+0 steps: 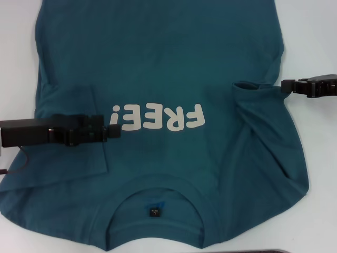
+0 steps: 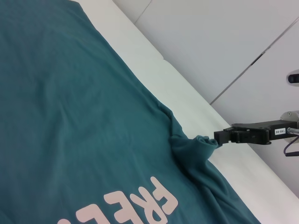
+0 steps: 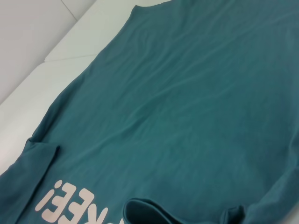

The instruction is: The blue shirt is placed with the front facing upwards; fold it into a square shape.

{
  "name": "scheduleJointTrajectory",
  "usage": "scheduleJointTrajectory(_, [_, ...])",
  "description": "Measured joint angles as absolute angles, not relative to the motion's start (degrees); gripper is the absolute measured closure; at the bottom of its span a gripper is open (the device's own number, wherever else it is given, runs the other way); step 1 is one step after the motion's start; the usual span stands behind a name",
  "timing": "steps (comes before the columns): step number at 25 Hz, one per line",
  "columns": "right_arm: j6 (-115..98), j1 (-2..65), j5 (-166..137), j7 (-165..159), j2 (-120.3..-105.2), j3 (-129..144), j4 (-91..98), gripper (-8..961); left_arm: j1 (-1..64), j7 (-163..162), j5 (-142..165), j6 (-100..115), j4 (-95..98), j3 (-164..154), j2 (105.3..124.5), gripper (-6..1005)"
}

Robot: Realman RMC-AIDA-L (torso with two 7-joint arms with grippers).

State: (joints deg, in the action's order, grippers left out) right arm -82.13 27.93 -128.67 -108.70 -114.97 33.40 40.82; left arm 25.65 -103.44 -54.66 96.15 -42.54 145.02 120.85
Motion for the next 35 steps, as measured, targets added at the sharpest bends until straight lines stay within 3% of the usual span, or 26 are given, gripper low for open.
scheduleJointTrajectory(3, [-82.2, 27.9, -128.8, -108.7, -114.88, 33.4, 40.8, 856, 25.7, -103.4, -54.7, 96.2, -42.5, 145.0, 120.85, 124])
scheduleJointTrajectory(8, [-82.2, 27.9, -129.4, -108.4, -114.98, 33.0, 41.3, 947, 25.8, -103.4, -54.7, 96.2, -42.5, 145.0, 120.85, 124])
scheduleJointTrajectory(25, [-88.5, 27.9, -129.4, -108.1, -114.15, 33.3, 41.7, 945, 26.1, -103.4, -54.8, 96.1, -42.5, 145.0, 120.85, 125])
scheduleJointTrajectory(35, [-96.3, 29.3, -129.2, -106.0, -114.76, 33.3, 42.9, 940, 26.2, -103.4, -54.7, 96.0, -42.1, 145.1, 120.85, 125])
